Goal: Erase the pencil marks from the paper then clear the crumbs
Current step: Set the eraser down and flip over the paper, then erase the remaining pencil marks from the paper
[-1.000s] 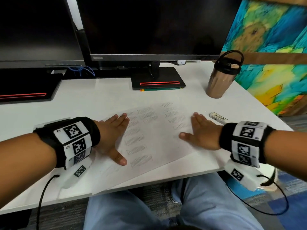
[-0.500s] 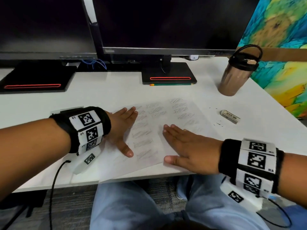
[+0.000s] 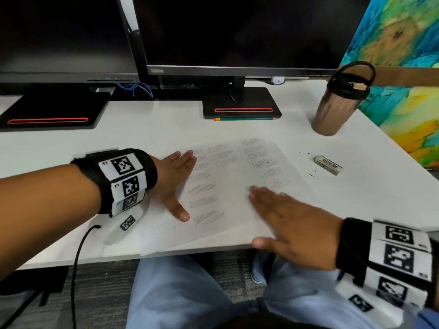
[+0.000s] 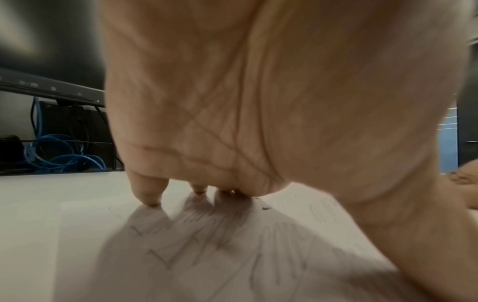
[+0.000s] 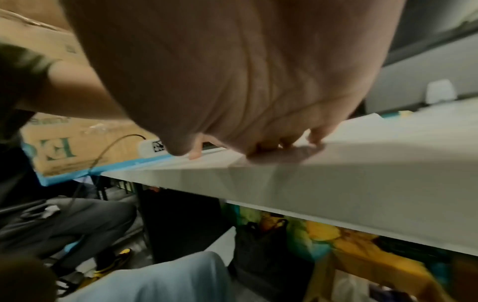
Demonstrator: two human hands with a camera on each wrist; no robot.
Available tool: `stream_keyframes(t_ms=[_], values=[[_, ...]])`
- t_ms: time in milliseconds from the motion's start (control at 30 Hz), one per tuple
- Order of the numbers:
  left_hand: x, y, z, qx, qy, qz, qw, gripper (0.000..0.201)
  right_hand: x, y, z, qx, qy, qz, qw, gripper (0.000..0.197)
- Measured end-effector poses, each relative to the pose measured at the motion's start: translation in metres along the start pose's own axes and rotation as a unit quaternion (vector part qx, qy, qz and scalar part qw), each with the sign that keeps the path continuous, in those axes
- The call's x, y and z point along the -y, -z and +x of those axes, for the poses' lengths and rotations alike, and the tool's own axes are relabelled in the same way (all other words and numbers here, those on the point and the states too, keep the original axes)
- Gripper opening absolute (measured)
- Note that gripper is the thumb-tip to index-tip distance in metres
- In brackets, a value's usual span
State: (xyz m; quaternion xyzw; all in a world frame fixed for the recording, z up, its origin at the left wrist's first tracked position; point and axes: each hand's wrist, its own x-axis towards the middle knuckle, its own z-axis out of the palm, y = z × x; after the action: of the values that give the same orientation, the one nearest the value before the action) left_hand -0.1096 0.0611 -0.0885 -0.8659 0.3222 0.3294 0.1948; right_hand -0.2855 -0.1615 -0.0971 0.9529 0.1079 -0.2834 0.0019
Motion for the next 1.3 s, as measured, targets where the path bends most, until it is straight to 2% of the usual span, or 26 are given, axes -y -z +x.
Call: stream_keyframes(t_ms=[133,200,267,300,367,433,467,500,533,600,633,700,767,867,967,1100,1233,1300], values=[[0.004,-0.003,0.002,0.001,-0.003,-0.006,1.000,0.145,-0.058,0.013,-0.009,-0.001,-0.176,-0.019,0.984,0.112],[0.005,-0.003,0.003,0.002,-0.002,-0.004,1.000,0.147,-0.075,0.021,-0.015,-0.027,-0.221,-0.053,0.973,0.119],[0.005,-0.002,0.004,0.002,-0.001,-0.002,1.000,0.147,-0.080,0.022,-0.017,-0.072,-0.193,-0.067,0.976,0.126],[0.005,-0.002,0.003,0.001,0.000,-0.001,1.000,0.147,-0.078,0.021,-0.017,-0.073,-0.154,-0.061,0.983,0.121],[0.003,-0.002,0.001,-0.001,0.000,0.000,1.000,0.146,-0.063,0.012,-0.015,-0.033,-0.063,-0.028,0.997,0.103],[0.003,-0.002,0.000,0.000,0.001,-0.003,1.000,0.145,-0.052,0.005,-0.011,-0.012,-0.026,-0.024,0.999,0.105],[0.003,-0.002,0.000,0.001,0.002,-0.007,1.000,0.145,-0.052,0.007,-0.010,-0.034,-0.032,-0.033,0.998,0.107],[0.004,-0.003,-0.001,0.003,0.003,-0.010,1.000,0.145,-0.060,0.010,-0.007,-0.081,-0.039,-0.028,0.996,0.100],[0.004,-0.003,-0.002,0.004,0.005,-0.013,1.000,0.145,-0.070,0.016,-0.005,-0.147,-0.047,-0.010,0.988,0.083],[0.005,-0.003,-0.005,0.004,0.014,-0.018,1.000,0.145,-0.102,0.025,0.001,-0.257,-0.110,-0.002,0.960,0.050],[0.004,-0.002,-0.008,0.004,0.019,-0.021,1.000,0.145,-0.118,0.031,0.004,-0.268,-0.168,-0.026,0.948,0.046],[0.000,0.003,-0.013,-0.006,0.017,-0.026,0.999,0.143,-0.139,0.037,0.010,-0.198,-0.276,-0.059,0.939,0.049],[-0.007,0.012,-0.013,-0.033,-0.004,-0.028,0.999,0.140,-0.146,0.039,0.017,-0.136,-0.306,-0.036,0.941,0.048],[-0.024,0.026,-0.003,-0.082,-0.038,-0.039,0.995,0.131,-0.149,0.042,0.025,-0.141,-0.292,-0.031,0.945,0.036],[-0.040,0.030,0.013,-0.110,-0.068,-0.047,0.990,0.129,-0.137,0.056,0.029,-0.171,-0.279,-0.019,0.945,0.032],[-0.047,0.031,0.031,-0.103,-0.082,-0.029,0.991,0.132,-0.092,0.092,0.035,-0.244,-0.111,0.020,0.963,0.018],[-0.046,0.028,0.041,-0.090,-0.062,-0.016,0.994,0.135,-0.044,0.109,0.064,-0.199,0.036,0.038,0.979,0.014],[-0.045,0.024,0.043,-0.088,-0.052,-0.028,0.994,0.137,-0.034,0.108,0.082,-0.174,0.047,0.053,0.982,0.018]])
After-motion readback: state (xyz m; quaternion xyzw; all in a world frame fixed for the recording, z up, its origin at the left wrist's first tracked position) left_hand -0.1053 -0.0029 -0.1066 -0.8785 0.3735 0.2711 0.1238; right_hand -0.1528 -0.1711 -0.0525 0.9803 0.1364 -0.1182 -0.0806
